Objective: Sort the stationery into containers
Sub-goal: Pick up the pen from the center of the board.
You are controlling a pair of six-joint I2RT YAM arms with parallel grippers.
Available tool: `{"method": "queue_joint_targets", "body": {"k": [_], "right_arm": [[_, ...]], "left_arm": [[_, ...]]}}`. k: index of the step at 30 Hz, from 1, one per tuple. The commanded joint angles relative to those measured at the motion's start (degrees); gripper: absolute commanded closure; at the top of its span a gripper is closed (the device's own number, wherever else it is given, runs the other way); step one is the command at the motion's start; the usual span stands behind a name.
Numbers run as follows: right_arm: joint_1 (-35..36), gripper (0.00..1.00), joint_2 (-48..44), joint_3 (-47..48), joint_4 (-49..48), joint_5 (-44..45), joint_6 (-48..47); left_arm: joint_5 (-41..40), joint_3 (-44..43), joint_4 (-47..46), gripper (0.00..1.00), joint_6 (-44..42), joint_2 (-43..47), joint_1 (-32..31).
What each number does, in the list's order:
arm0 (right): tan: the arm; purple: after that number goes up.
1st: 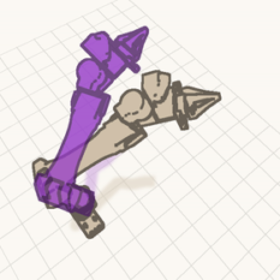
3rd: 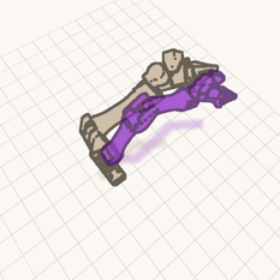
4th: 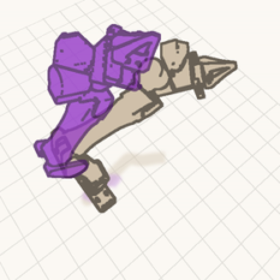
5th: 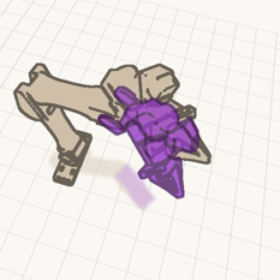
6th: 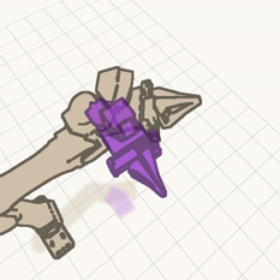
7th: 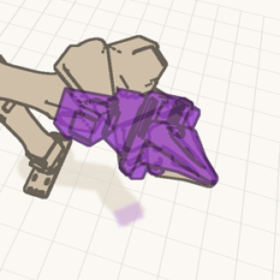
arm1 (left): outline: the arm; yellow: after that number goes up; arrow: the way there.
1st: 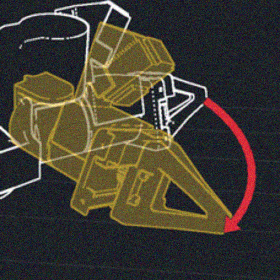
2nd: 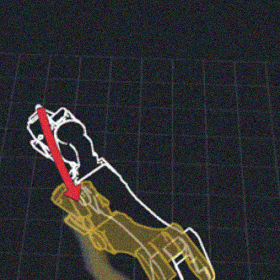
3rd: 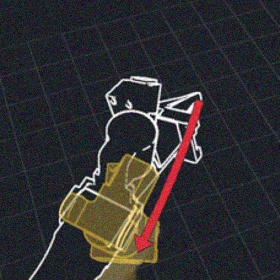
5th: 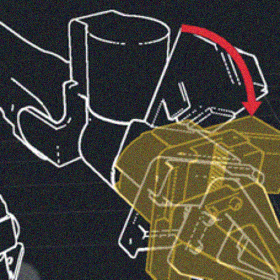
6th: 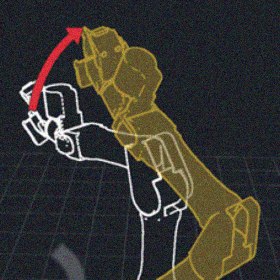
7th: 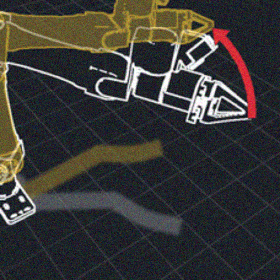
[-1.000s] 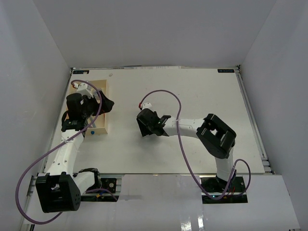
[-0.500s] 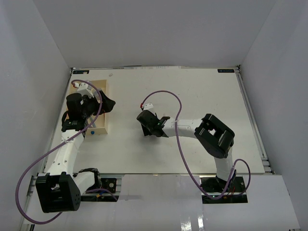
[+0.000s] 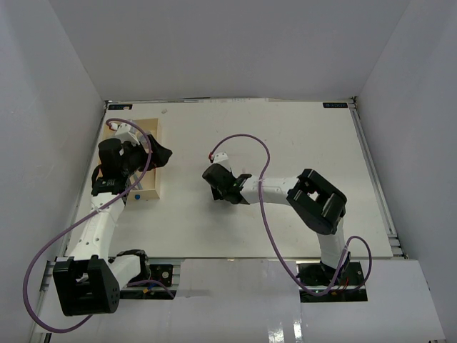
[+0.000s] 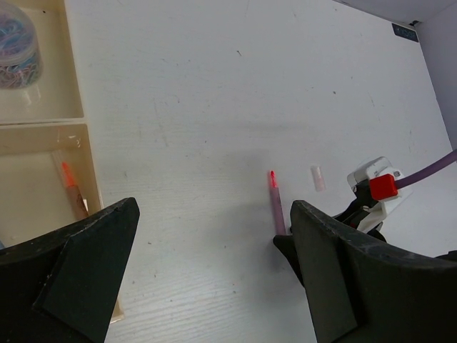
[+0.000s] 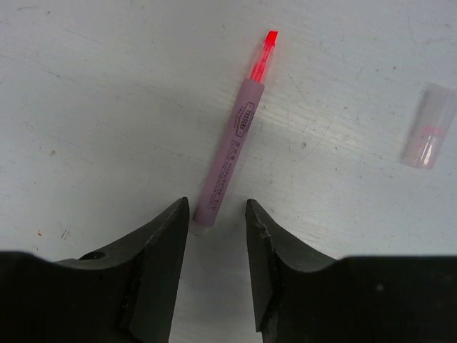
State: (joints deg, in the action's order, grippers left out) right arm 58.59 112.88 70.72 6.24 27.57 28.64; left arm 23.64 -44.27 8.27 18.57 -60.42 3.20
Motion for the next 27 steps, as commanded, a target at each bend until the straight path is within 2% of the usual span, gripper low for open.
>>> {"method": "queue_joint_targets", "body": {"k": [1, 3, 11, 14, 18, 22, 27], "right_arm": [[-0.4, 0.58, 2.8, -1.1, 0.1, 2.4, 2.5], [-0.4, 0.69, 2.4, -2.3, 0.0, 2.9, 2.8], [-0.4, 0.92, -3.7, -8.1, -2.7, 2.1, 3.1], [-0.2, 0.92, -9.1, -11.5, -5.4, 2.3, 2.1], [-0.2, 0.92, -20.8, -17.9, -15.0, -0.1, -1.2], [0.7, 0.92, -29.1, -21.8, -20.7, -3.6, -3.2], [1.0, 0.92, -38.2, -28.4, -35.6, -9.5, -5.2]], "left_arm": [[1.8, 0.6, -1.3, 0.02, 0.7, 0.7, -0.1], [3.2, 0.8, -1.9, 0.02, 0.7, 0.7, -0.1], [8.6, 1.5, -4.2, 0.02, 3.9, 0.0, -0.1], [11.4, 3.4, -6.8, 0.02, 8.2, 2.1, -0.5], [12.9, 4.7, -9.9, 0.02, 12.9, 4.6, -2.5], [10.0, 6.0, -15.4, 0.02, 16.8, 6.5, -11.5], [5.6, 6.5, -22.4, 0.02, 20.8, 5.7, -18.6]]}}
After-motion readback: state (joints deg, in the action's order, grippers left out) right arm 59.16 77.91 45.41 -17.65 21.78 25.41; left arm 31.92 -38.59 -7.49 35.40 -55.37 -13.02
